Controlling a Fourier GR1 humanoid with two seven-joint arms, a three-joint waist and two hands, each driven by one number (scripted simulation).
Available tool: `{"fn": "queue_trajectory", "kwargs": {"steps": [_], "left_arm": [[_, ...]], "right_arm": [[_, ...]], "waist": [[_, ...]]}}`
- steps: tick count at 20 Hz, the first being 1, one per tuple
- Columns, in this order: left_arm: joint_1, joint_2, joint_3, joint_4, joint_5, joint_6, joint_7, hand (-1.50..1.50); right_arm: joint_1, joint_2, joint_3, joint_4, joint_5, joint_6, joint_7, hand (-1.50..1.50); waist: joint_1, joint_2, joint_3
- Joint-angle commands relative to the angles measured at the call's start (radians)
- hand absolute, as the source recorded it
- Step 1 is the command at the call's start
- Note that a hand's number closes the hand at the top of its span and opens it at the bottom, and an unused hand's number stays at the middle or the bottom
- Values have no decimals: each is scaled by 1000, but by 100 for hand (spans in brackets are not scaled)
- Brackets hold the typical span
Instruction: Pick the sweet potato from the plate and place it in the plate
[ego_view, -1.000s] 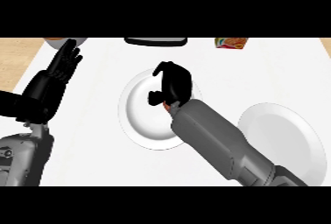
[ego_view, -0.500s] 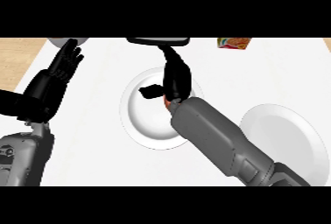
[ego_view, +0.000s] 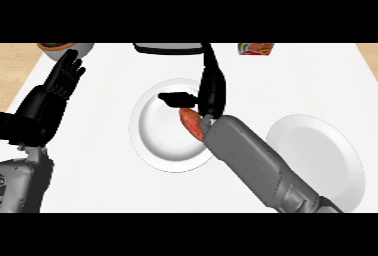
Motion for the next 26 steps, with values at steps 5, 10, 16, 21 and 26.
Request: {"fn": "queue_trajectory", "kwargs": {"steps": [5, 10, 16, 21, 26], "left_arm": [[51, -17, 14, -43, -20, 23, 15, 0], [30, 7, 43, 30, -16, -8, -25, 0], [83, -14, 37, -50, -10, -14, -5, 0], [20, -24, 45, 64, -25, -30, -52, 0], [15, -76, -1, 12, -101, 46, -28, 0]], "right_arm": [[252, -116, -69, -293, -13, 59, -85, -150], [442, -267, -103, -508, -60, 189, -151, -150], [670, -365, -141, -685, -57, 259, -190, -150], [741, -382, -250, -699, -89, 362, -286, -150], [789, -449, -303, -824, -20, 370, -181, -150]], "waist": [[-39, -10, -1], [-49, -10, -1], [-42, -10, -1], [-39, -6, -1], [-40, -8, -1]]}}
